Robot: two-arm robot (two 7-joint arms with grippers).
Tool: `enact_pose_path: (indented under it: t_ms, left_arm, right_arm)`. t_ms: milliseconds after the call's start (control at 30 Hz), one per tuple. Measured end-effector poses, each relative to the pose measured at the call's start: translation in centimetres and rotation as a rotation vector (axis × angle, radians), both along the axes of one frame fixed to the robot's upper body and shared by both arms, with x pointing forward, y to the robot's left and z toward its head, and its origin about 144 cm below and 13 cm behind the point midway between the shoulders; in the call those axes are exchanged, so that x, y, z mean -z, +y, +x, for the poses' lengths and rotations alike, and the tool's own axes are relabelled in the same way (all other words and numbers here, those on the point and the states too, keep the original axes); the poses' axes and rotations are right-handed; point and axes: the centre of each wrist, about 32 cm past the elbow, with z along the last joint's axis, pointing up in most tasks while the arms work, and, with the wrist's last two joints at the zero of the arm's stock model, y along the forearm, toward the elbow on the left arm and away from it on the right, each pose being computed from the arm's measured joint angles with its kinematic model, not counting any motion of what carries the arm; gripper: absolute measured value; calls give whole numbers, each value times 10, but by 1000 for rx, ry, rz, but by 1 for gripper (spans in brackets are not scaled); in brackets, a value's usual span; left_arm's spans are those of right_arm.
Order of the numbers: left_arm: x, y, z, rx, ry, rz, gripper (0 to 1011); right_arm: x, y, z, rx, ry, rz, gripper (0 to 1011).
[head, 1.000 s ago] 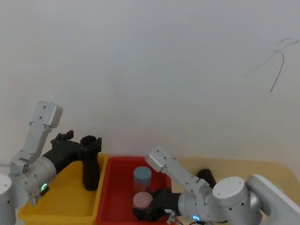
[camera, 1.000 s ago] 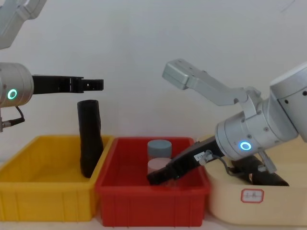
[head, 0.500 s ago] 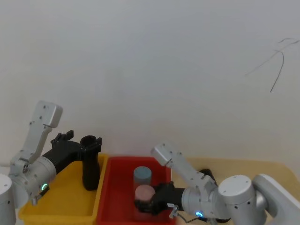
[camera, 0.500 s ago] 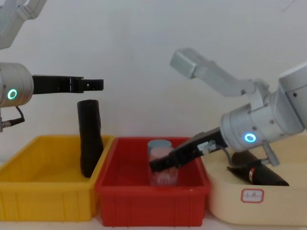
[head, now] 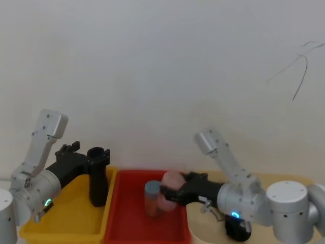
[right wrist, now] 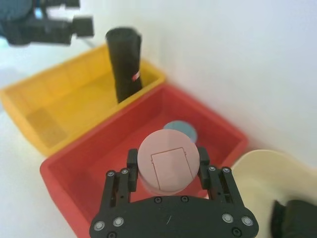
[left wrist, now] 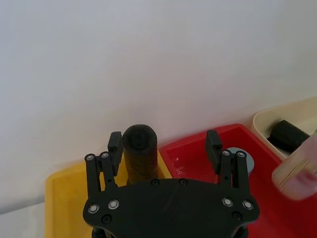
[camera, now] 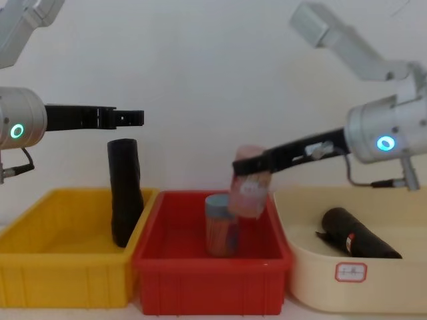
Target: Pick up the garbage bag with the one hand and transfer it to the other hand.
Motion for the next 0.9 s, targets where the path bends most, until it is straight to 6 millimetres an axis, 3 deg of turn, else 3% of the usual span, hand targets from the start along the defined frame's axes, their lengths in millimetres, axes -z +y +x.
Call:
enact_pose_path:
  t_ms: [433,900]
  left_arm:
    - [0,0,0,0,0,0,1002]
    - [0,0,0,0,0,0,1002]
  right_arm:
    - [-18,-40,-18,128,-71,115,669]
    - [2,-84,-44,332,-84,137,669]
